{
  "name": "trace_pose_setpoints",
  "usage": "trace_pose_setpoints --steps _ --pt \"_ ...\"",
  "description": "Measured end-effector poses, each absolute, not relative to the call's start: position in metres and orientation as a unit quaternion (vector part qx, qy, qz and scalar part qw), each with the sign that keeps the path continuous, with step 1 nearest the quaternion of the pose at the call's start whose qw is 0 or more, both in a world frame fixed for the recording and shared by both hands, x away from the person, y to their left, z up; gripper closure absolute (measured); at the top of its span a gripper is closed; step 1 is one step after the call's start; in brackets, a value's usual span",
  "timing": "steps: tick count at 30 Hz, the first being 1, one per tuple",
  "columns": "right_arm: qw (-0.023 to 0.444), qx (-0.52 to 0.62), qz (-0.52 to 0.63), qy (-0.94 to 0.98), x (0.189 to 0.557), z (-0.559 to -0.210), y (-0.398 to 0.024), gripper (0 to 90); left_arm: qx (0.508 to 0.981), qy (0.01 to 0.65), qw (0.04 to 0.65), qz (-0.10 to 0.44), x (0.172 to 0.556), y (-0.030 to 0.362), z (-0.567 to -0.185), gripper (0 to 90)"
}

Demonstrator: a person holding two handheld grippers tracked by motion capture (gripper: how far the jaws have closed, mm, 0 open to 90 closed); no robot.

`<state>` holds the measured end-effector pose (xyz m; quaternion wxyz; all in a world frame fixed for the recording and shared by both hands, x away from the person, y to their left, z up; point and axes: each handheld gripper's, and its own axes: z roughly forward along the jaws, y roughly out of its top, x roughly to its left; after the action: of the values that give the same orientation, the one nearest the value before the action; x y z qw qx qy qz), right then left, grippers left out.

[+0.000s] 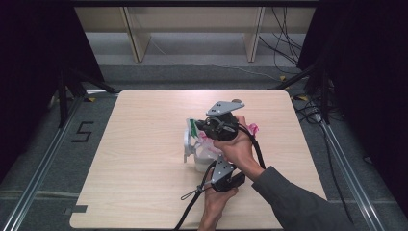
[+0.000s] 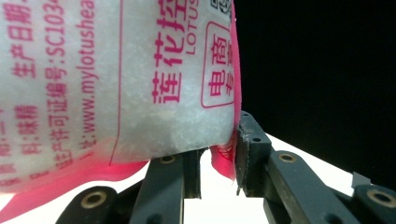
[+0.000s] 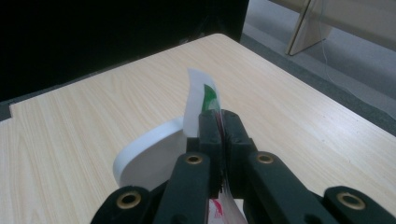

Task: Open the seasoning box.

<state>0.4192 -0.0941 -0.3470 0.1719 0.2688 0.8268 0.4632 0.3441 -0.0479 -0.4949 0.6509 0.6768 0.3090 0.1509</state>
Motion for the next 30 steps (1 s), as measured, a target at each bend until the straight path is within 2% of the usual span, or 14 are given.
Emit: trace_pose_setpoints --steps 14,28,30 --pt "0.162 0.285 0.465 0.822 0.4176 -0.3445 -0.0957 89.2 0.672 0.304 0.658 0.151 0.3437 -0.049 -0.495 73.7" --pt "0.177 0.273 0.467 0.822 0.4204 -0.3461 -0.0935 89.2 0.668 0.304 0.663 0.15 0.3444 -0.0492 -0.4949 73.8" --pt "0.166 0.281 0.457 0.827 0.4185 -0.3478 -0.0921 89.2 0.675 0.31 0.651 0.155 0.3424 -0.0481 -0.494 73.7"
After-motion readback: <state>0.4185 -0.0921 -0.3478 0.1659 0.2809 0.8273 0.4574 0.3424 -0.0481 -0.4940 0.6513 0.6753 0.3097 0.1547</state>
